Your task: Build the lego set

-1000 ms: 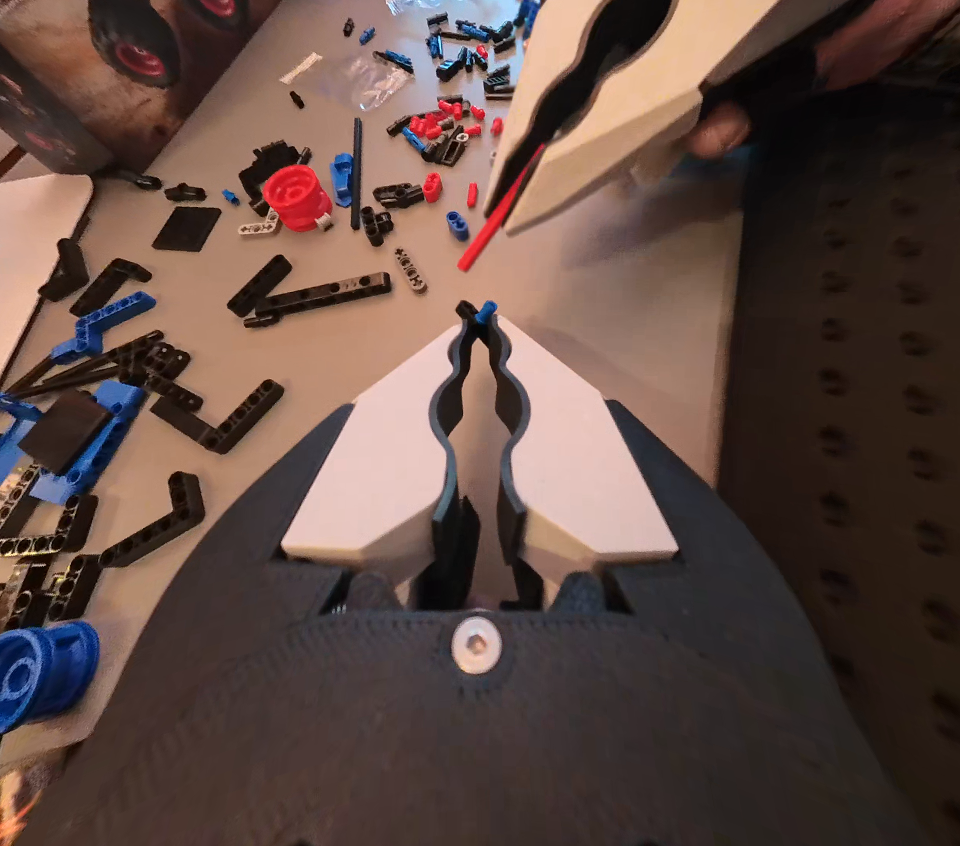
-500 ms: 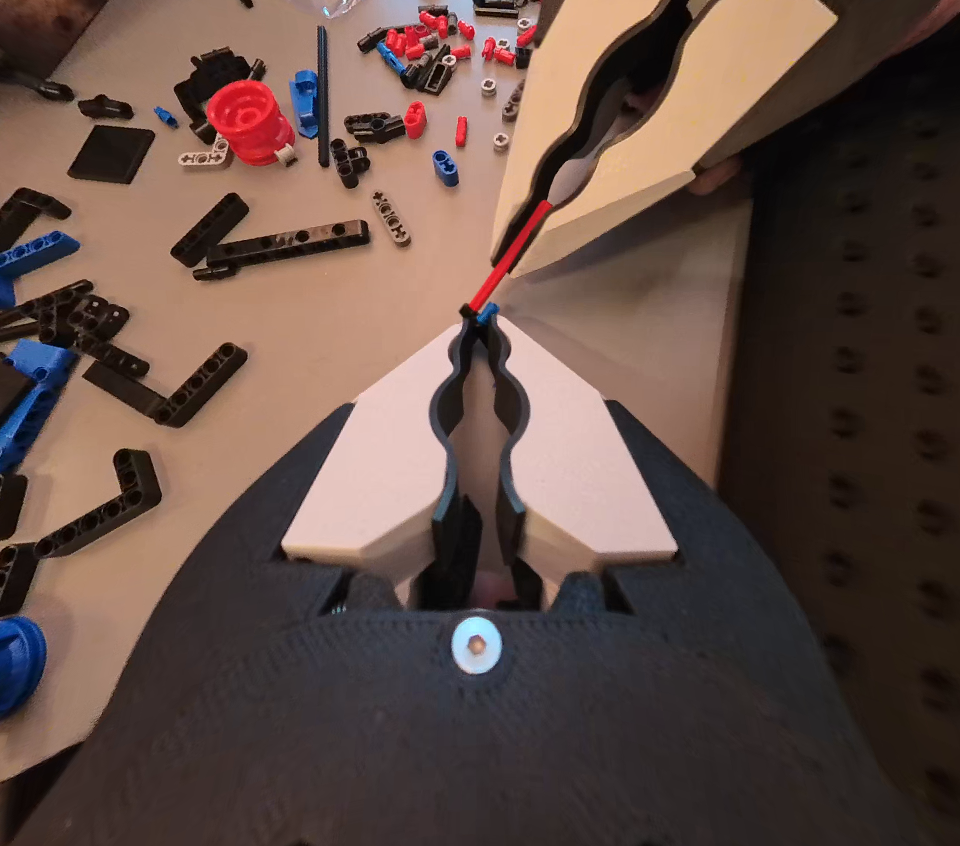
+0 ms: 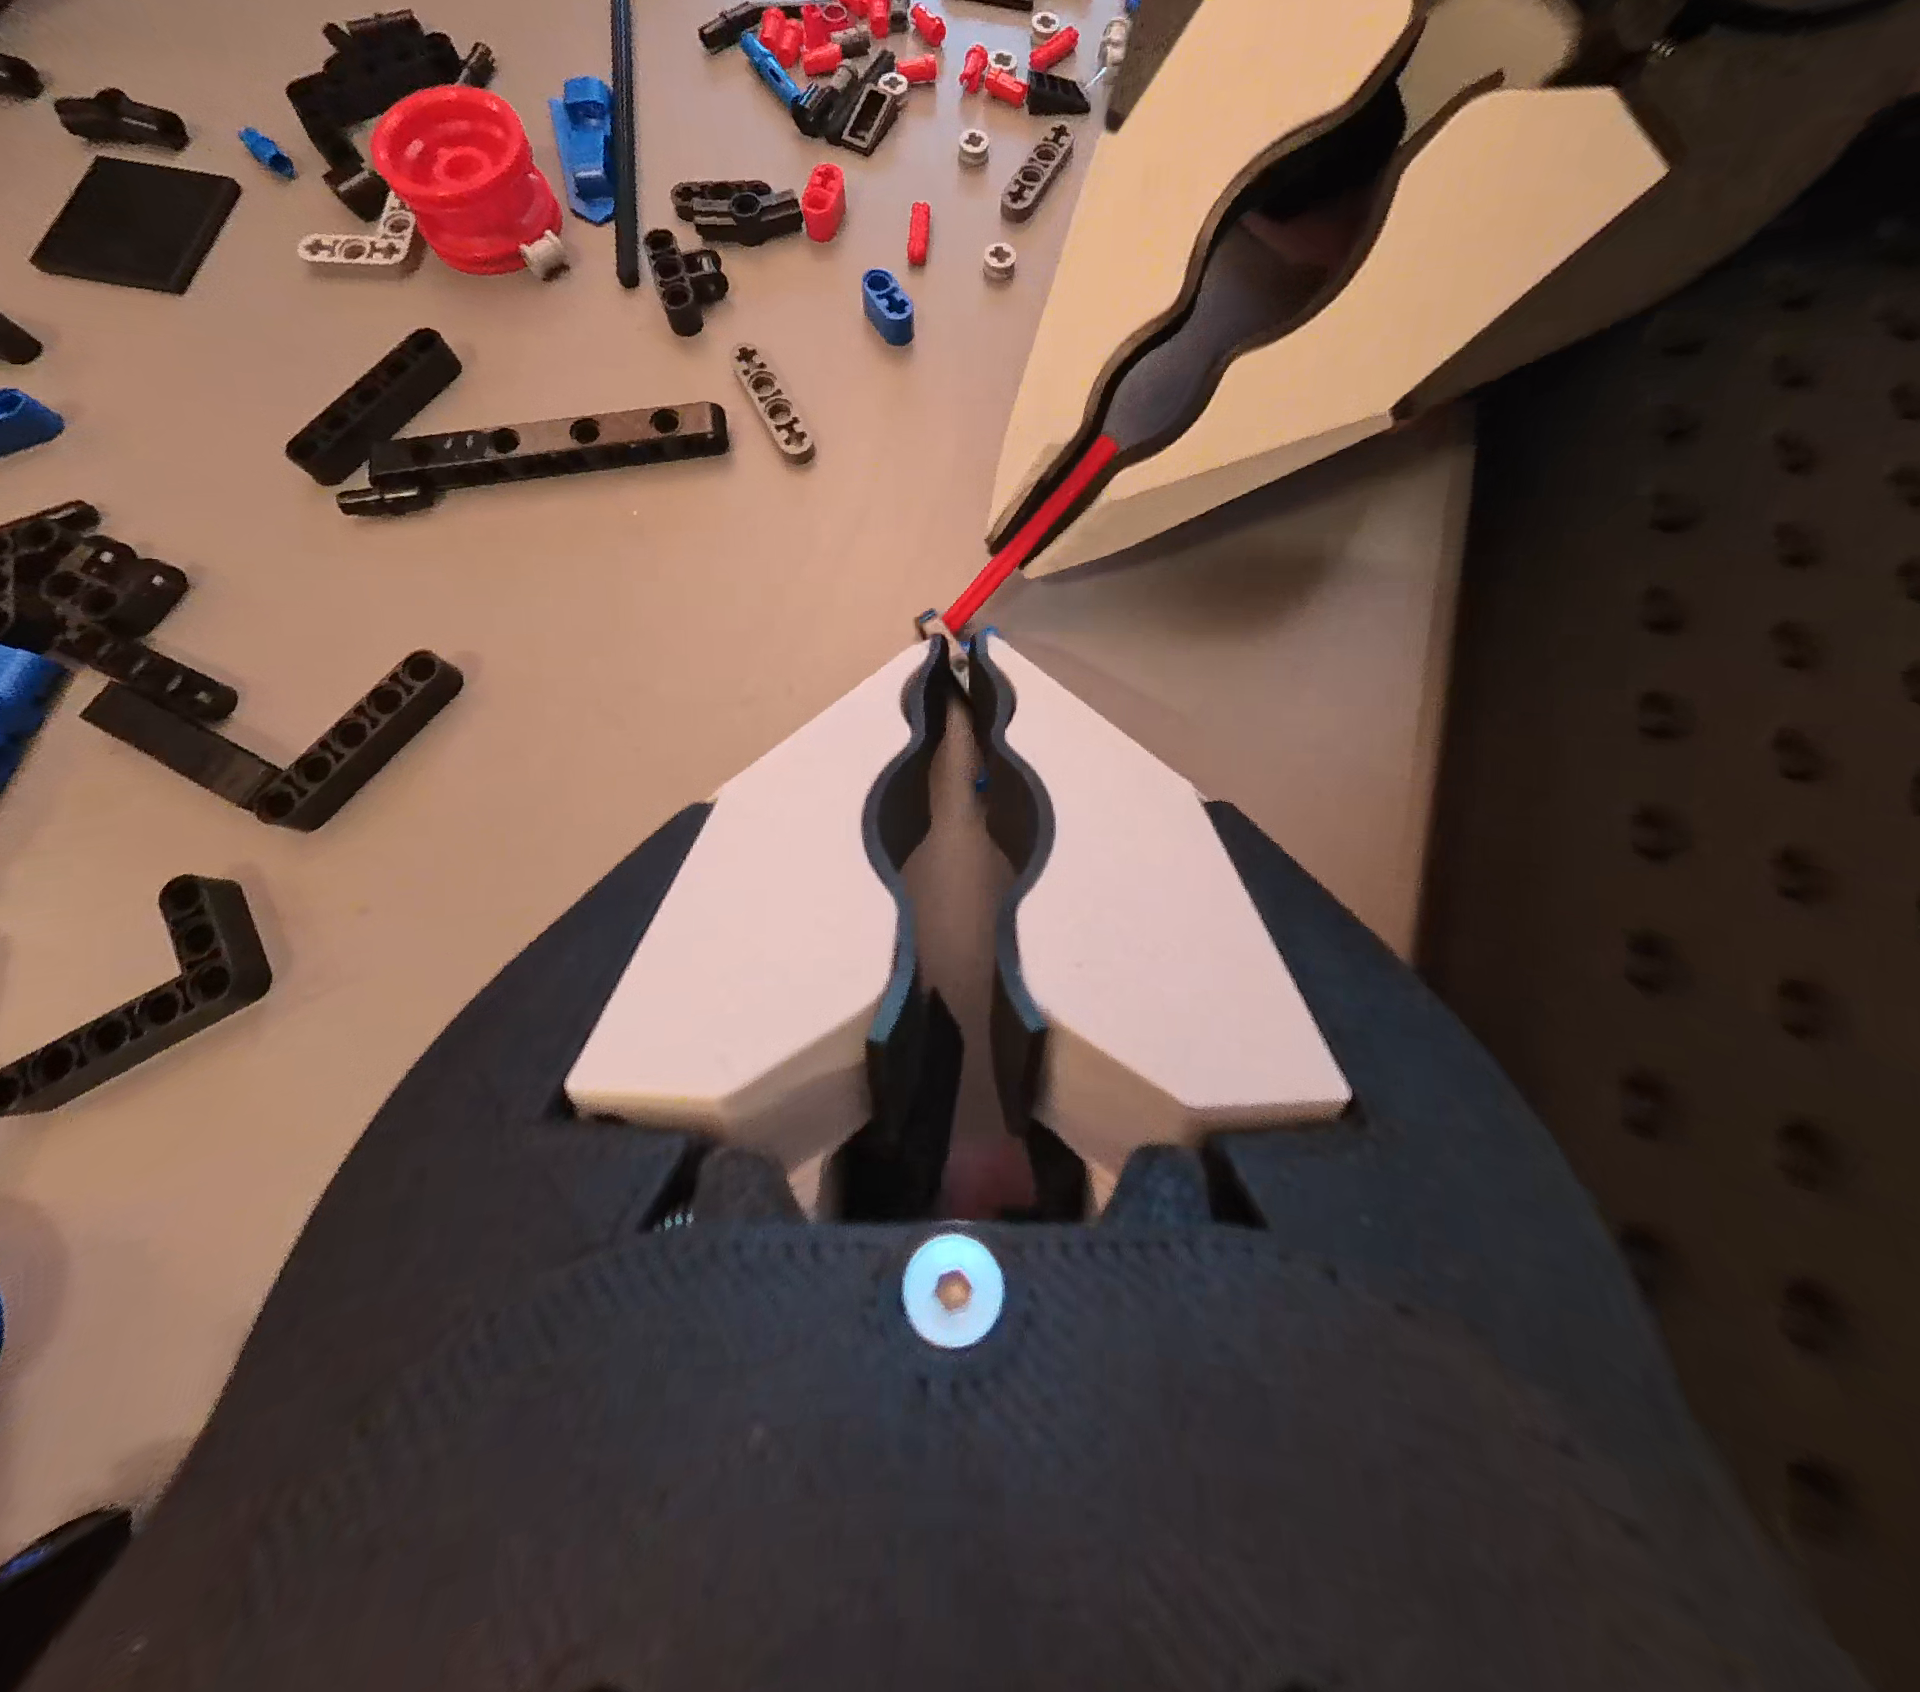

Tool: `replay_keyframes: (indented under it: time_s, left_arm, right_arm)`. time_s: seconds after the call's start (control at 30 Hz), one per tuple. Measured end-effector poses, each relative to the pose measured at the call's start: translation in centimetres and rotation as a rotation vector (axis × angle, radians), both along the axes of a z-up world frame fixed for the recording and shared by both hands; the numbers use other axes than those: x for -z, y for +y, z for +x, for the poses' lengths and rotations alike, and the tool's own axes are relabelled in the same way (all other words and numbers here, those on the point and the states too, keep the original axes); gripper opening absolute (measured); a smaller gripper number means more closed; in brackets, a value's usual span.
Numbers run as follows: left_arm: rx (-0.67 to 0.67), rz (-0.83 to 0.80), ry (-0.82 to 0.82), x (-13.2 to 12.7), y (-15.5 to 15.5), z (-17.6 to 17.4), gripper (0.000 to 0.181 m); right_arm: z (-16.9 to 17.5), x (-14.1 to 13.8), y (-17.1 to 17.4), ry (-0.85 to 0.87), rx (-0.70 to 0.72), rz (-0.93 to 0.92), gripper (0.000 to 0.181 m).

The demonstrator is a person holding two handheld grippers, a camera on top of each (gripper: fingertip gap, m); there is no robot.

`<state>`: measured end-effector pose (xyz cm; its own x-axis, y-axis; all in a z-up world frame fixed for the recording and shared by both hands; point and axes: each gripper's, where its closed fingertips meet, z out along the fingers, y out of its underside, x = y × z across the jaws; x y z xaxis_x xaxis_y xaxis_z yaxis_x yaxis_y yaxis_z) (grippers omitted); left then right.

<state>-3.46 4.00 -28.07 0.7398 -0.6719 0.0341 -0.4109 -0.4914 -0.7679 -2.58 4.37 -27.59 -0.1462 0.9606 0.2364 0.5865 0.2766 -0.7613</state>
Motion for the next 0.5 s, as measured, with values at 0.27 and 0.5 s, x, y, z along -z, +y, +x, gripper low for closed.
replay_keyframes:
  time_s: [0.27, 0.5]
  left_arm:
    - [0.01, 0.006, 0.051, 0.1, -0.5, -0.1, 0.043]
    - [0.016, 0.004, 0.17, 0.2, 0.2, -0.8, 0.045]
  right_arm:
    - [-0.1, 0.1, -0.1, 0.001, -0.014, 0.054, 0.001]
    - [-0.1, 0.1, -0.1, 0.002, -0.013, 0.039, 0.001]
